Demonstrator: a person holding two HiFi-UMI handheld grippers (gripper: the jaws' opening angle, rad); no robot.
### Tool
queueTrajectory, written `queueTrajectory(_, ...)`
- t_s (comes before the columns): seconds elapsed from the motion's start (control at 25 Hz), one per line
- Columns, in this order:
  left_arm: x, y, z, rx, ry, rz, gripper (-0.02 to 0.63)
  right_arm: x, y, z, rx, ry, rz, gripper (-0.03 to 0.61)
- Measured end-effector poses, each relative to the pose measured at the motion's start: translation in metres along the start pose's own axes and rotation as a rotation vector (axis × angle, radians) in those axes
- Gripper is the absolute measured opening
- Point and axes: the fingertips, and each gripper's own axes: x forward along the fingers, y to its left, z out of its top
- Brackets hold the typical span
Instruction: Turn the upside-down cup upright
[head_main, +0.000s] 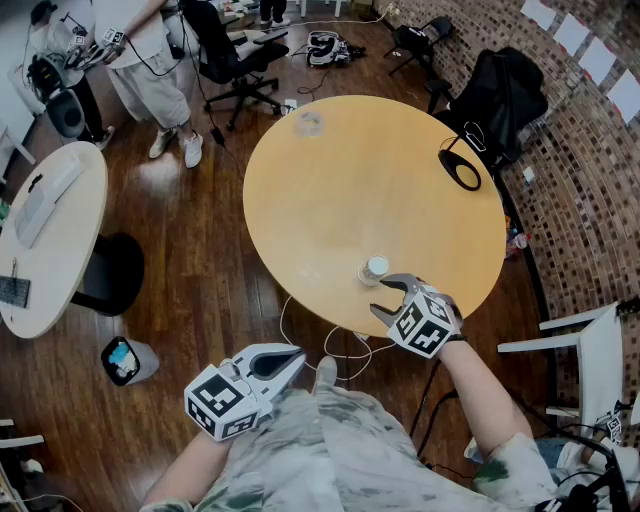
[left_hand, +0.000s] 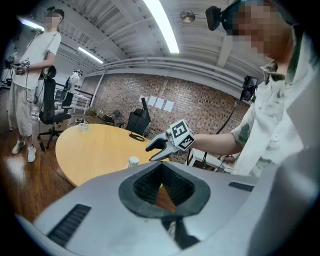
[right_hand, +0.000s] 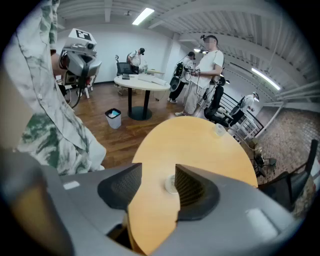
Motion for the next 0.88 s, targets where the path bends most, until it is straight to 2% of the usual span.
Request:
queueTrajectory(0.16,0.036,0.021,0.022,-0.003,-0.019,-0.001,0.006,0.031,-0.053,-0.029,-0.062,0.106,0.025,0.219)
queueTrajectory(0.28,0.046,0.037,0.031,0.005,-0.002,-0.016,0.006,0.053,-0.069,-0.038,-0.101,0.18,0.076,0.241)
queueTrajectory(0.6,0.049,0.088,0.051,0.017,0.032,-0.057,0.006,0.119,-0.078,-0.053,-0.147,0.404,0.227,0.325)
queueTrajectory(0.76,0.045,0.111,0.056,0.013,0.039,-0.062,0.006,0.136,-0.072,-0.068,-0.164,0.513,0.295,0.328)
queueTrajectory(0.88,0.044,0.125,0.058,-0.003,0.029,-0.062,0.006,0.144,-0.069,-0.078,-0.161,0.552,0.314,0.322)
